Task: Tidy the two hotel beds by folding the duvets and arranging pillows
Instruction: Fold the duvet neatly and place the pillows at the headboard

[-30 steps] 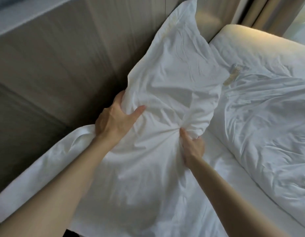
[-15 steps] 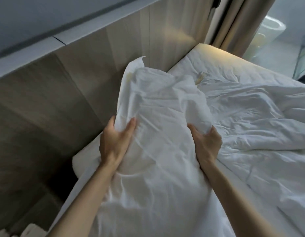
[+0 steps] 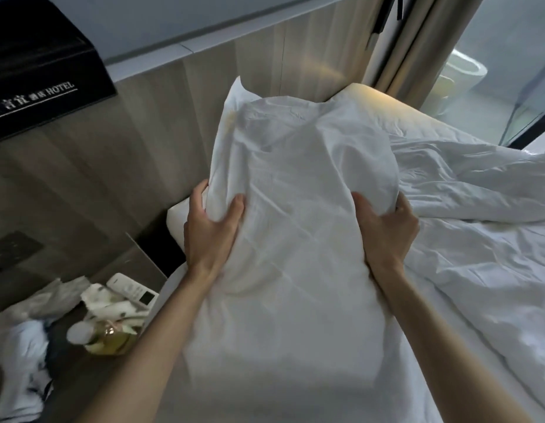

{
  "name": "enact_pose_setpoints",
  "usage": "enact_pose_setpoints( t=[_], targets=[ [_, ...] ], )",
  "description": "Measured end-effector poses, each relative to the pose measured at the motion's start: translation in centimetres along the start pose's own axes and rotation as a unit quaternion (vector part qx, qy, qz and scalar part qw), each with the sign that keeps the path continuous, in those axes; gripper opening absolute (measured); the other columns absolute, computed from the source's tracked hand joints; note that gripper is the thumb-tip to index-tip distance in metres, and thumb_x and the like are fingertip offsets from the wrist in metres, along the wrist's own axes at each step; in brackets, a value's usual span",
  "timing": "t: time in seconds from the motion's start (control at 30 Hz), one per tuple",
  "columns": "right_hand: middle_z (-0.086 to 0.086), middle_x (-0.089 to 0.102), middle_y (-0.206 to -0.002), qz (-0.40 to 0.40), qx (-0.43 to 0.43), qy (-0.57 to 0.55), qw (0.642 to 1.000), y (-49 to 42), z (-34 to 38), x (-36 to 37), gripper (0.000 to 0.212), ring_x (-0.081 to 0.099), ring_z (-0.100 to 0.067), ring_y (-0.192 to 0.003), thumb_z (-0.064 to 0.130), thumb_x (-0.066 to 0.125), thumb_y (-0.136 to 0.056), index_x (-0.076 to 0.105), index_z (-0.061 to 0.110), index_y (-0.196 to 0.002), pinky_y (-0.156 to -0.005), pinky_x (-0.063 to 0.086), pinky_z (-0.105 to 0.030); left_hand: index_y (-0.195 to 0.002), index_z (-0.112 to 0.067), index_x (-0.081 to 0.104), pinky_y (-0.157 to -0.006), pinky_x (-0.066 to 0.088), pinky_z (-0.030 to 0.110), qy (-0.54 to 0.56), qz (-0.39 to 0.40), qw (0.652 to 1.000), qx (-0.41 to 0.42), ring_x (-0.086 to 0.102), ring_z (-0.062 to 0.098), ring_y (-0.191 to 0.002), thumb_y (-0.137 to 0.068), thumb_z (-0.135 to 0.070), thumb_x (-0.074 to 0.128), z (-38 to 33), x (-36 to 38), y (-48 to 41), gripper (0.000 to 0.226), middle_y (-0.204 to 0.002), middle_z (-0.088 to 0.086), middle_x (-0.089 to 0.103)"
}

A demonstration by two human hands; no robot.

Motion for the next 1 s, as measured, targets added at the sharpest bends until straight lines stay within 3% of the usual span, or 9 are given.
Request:
enact_pose_setpoints(
  t=[0.23, 0.37, 0.47, 0.63, 0.8, 0.93, 1.0],
  targets=[
    [0.002, 0.062, -0.079, 0.038, -0.05, -0.018, 0.998, 6.4, 2.1, -5.9, 0.039, 0.052, -0.019, -0.075, 0.045, 0.076, -0.069, 0.063, 0.016, -0.091, -0.076, 0.047, -0.036, -0.12, -0.041, 0.048, -0.089, 0.044, 0.016, 0.026, -0.057, 0.998, 0.029, 0.053, -0.016, -0.097, -0.078, -0.047, 0.069, -0.9, -6.4, 9.9, 0.047, -0.102, -0.041, 0.053],
    [0.012, 0.062, -0.094, 0.082, -0.068, -0.055, 0.993, 9.3, 2.3, -9.2, 0.056, 0.052, -0.003, -0.083, 0.042, 0.078, -0.068, 0.062, 0.022, -0.118, -0.08, 0.044, -0.022, -0.123, -0.035, 0.047, -0.077, 0.037, -0.002, 0.033, -0.093, 0.994, 0.048, 0.05, -0.023, -0.095, -0.082, -0.035, 0.07, -1.3, -8.9, 17.4, 0.048, -0.106, -0.038, 0.052],
    [0.016, 0.057, -0.1, 0.123, -0.09, -0.077, 0.985, 11.6, 1.8, -12.1, 0.061, 0.052, -0.004, -0.091, 0.04, 0.079, -0.07, 0.058, 0.025, -0.125, -0.082, 0.042, -0.021, -0.124, -0.033, 0.048, -0.078, 0.036, -0.003, 0.027, -0.141, 0.988, 0.054, 0.049, -0.023, -0.096, -0.085, -0.032, 0.071, -1.4, -10.4, 24.0, 0.046, -0.109, -0.034, 0.051],
    [0.012, 0.062, -0.107, 0.195, -0.125, -0.111, 0.966, 15.1, 0.7, -16.5, 0.062, 0.057, -0.007, -0.1, 0.041, 0.08, -0.068, 0.056, 0.026, -0.124, -0.091, 0.048, -0.031, -0.124, -0.028, 0.05, -0.079, 0.035, -0.003, 0.012, -0.235, 0.97, 0.054, 0.048, -0.024, -0.096, -0.085, -0.027, 0.071, -1.5, -12.4, 35.5, 0.044, -0.108, -0.034, 0.051],
    [0.031, 0.05, -0.08, 0.281, -0.168, -0.155, 0.932, 20.1, 1.6, -20.0, 0.058, 0.047, 0.028, -0.077, 0.033, 0.081, -0.072, 0.057, 0.02, -0.123, -0.07, 0.035, 0.002, -0.123, -0.034, 0.049, -0.083, 0.035, -0.002, -0.006, -0.332, 0.942, 0.037, 0.048, -0.022, -0.101, -0.085, -0.026, 0.071, -2.4, -15.5, 46.9, 0.045, -0.108, -0.037, 0.051],
    [0.045, 0.054, -0.075, 0.36, -0.189, -0.179, 0.896, 26.3, 3.0, -21.4, 0.057, 0.053, 0.021, -0.079, 0.036, 0.08, -0.071, 0.056, 0.025, -0.121, -0.072, 0.041, -0.003, -0.128, -0.027, 0.05, -0.08, 0.036, -0.003, -0.014, -0.411, 0.912, 0.017, 0.049, -0.022, -0.099, -0.086, -0.025, 0.07, -2.5, -19.3, 55.5, 0.047, -0.111, -0.033, 0.051],
    [0.043, 0.055, -0.079, 0.397, -0.198, -0.184, 0.877, 30.0, 3.9, -21.9, 0.056, 0.055, 0.015, -0.082, 0.038, 0.08, -0.072, 0.056, 0.028, -0.121, -0.077, 0.045, -0.009, -0.13, -0.025, 0.05, -0.081, 0.038, -0.001, -0.019, -0.447, 0.894, 0.007, 0.051, -0.019, -0.1, -0.086, -0.027, 0.07, -2.5, -21.6, 59.6, 0.048, -0.109, -0.035, 0.054]
  ],
)
Point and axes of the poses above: each hand's wrist, its own y-axis away from the middle knuckle, its own x-axis out of the palm, z = x × y, the point moved 9 cm from there along -y, towards the middle knuckle
